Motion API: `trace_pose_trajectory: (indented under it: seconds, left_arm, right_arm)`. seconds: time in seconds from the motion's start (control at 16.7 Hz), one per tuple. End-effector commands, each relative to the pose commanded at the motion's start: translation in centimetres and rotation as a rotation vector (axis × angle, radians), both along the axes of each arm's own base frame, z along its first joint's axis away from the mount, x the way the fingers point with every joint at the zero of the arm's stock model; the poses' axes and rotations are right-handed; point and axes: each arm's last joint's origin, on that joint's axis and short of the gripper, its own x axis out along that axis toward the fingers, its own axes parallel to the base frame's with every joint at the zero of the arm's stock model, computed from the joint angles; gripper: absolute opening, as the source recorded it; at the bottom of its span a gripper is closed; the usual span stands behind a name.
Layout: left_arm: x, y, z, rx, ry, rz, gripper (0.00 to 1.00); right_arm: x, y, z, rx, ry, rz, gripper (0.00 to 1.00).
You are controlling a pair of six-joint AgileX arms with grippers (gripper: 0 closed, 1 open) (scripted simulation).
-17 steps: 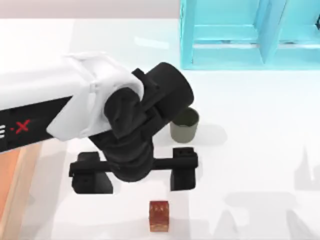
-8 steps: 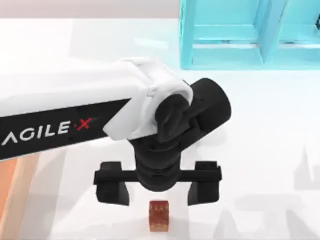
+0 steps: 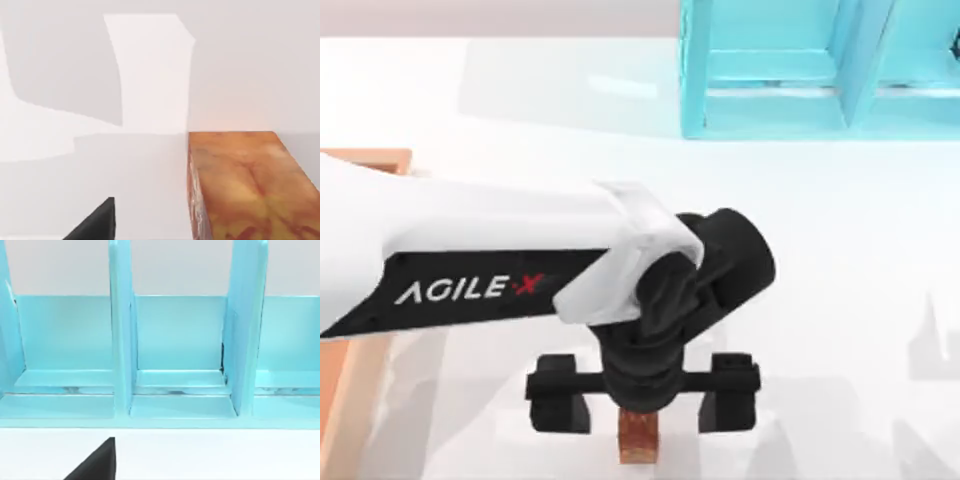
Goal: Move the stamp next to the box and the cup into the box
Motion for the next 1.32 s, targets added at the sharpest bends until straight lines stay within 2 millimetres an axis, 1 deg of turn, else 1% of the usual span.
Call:
trace_pose_trajectory:
  seconds: [0.12, 0.18, 0.42, 1.2, 1.26, 1.32]
  left_arm:
    - [-0.1, 0.2, -1.8, 0.005, 0.004, 0.0, 1.0]
    - [-0.2, 0.2, -2.4, 0.009, 0.006, 0.0, 1.0]
    - [-0.2, 0.3, -2.6, 0.01, 0.007, 0.0, 1.0]
    - [-0.2, 0.3, -2.6, 0.01, 0.007, 0.0, 0.02]
    - [-0.2, 0.3, -2.6, 0.01, 0.007, 0.0, 0.0]
    - [-0.2, 0.3, -2.6, 0.01, 0.007, 0.0, 0.0]
  right_arm:
    - [0.0, 0.0, 0.0, 0.0, 0.0, 0.0, 1.0]
    - [0.0, 0.0, 0.0, 0.0, 0.0, 0.0, 1.0]
    - [0.0, 0.0, 0.0, 0.0, 0.0, 0.0, 1.0]
    - [0.0, 0.0, 0.0, 0.0, 0.0, 0.0, 1.0]
    - [0.0, 0.0, 0.0, 0.0, 0.0, 0.0, 1.0]
    - [0.0, 0.0, 0.0, 0.0, 0.0, 0.0, 1.0]
